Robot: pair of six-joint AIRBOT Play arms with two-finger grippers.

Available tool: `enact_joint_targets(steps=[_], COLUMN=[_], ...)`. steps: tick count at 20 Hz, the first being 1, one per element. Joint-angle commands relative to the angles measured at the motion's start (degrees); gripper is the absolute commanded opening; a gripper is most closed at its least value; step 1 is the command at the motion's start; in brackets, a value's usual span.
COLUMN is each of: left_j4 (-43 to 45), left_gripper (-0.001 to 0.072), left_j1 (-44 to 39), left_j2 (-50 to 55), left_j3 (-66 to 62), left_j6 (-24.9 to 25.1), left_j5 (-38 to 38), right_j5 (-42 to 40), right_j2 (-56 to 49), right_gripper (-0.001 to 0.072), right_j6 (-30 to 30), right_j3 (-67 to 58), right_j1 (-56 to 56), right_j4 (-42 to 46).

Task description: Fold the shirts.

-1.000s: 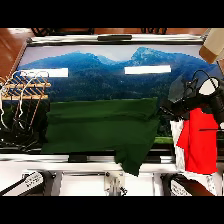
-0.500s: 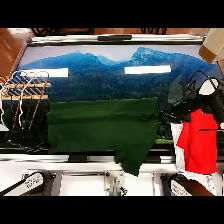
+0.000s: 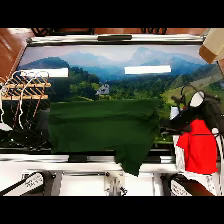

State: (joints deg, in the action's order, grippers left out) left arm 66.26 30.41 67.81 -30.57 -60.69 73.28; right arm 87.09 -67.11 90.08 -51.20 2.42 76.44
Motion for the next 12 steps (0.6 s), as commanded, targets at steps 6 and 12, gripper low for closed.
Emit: enact_joint_targets(steps=[6,12], left_j4=[-0.3,-0.3], left_gripper=[0.0034,0.0034], left_j1=[-0.1,-0.1], left_j2=[0.0,0.0], left_j3=[-0.1,-0.1], left_j6=[0.0,0.0], left_j5=[0.7,0.7], right_j5=[-13.4,-13.1], right_j2=[1.7,1.7], right_gripper=[0.0465,0.0465], right_j6=[0.1,-1.0], right_j3=[17.5,20.0], right_j1=[-3.2,-3.3], right_j4=[-12.7,-16.0])
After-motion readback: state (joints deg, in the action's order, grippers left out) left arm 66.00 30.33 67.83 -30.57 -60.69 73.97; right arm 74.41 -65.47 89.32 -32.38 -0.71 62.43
